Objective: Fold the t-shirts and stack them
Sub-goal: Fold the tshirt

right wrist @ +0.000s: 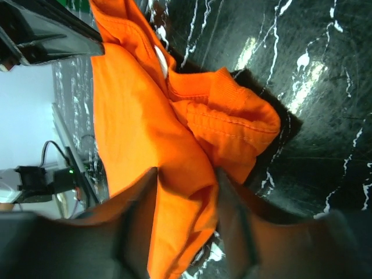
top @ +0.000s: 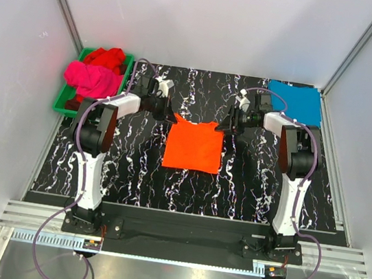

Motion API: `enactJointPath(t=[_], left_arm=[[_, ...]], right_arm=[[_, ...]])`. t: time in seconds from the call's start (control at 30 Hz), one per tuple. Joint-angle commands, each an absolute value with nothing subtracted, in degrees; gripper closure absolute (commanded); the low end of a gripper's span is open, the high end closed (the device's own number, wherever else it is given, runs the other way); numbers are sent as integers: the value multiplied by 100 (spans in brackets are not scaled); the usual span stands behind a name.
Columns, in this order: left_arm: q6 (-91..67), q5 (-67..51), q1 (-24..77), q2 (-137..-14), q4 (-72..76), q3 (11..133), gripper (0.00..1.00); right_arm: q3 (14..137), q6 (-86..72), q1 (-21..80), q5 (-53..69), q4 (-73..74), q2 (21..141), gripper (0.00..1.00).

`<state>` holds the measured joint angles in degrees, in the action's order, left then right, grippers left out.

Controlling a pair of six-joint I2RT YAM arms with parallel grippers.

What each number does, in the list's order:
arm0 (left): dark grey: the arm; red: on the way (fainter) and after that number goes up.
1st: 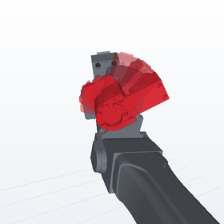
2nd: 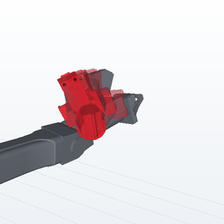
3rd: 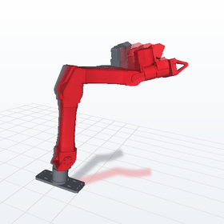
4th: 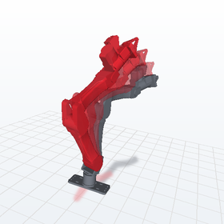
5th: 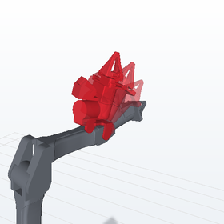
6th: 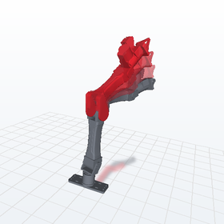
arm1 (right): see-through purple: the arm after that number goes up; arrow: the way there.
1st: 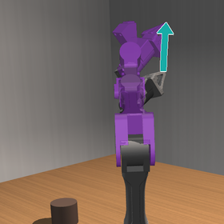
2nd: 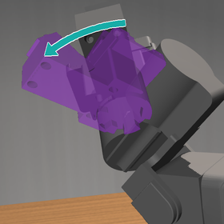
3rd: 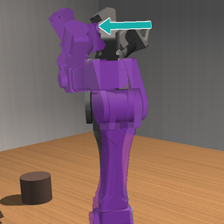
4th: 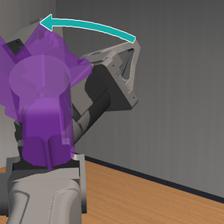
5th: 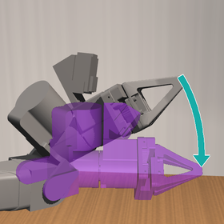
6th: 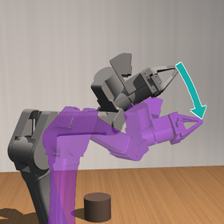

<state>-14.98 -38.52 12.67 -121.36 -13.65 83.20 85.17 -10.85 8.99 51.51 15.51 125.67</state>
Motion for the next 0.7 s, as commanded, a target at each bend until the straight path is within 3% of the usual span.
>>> enactJointPath(t=[0.0, 0.1, 0.23, 0.27, 0.3, 0.37, 0.4, 0.43, 0.5, 0.67], left_arm=[[-1433, -4166, 1230, -12146, -1204, 8508, 100], [-1503, -4157, 1230, -12059, -1222, 8508, 100], [-1582, -3982, 1230, -11795, -1292, 8446, 100], [-1582, -3947, 1230, -11743, -1327, 8411, 100], [-1591, -3885, 1230, -11716, -1345, 8420, 92], [-1582, -3797, 1230, -11760, -1467, 8446, 61], [-1556, -3753, 1230, -11795, -1494, 8455, 55], [-1512, -3736, 1230, -11804, -1512, 8446, 52], [-1433, -3700, 1230, -11769, -1538, 8438, 51], [-1468, -3446, 1230, -11409, -1064, 8122, 56]], right_arm=[[8411, -1081, 923, 4975, 1388, 12393, 56], [8359, -1037, 923, 4887, 1459, 12252, 77], [8288, -1046, 923, 4694, 1582, 12007, 84], [8271, -1063, 923, 4685, 1582, 11988, 84], [8271, -1081, 923, 4711, 1591, 11997, 82], [8288, -1116, 923, 4746, 1635, 12015, 70], [8262, -1125, 958, 4737, 1643, 12015, 64], [8253, -1125, 958, 4737, 1626, 11980, 58], [8218, -1125, 984, 4711, 1617, 11945, 56], [8262, -1064, 976, 4693, 1714, 11953, 64]])
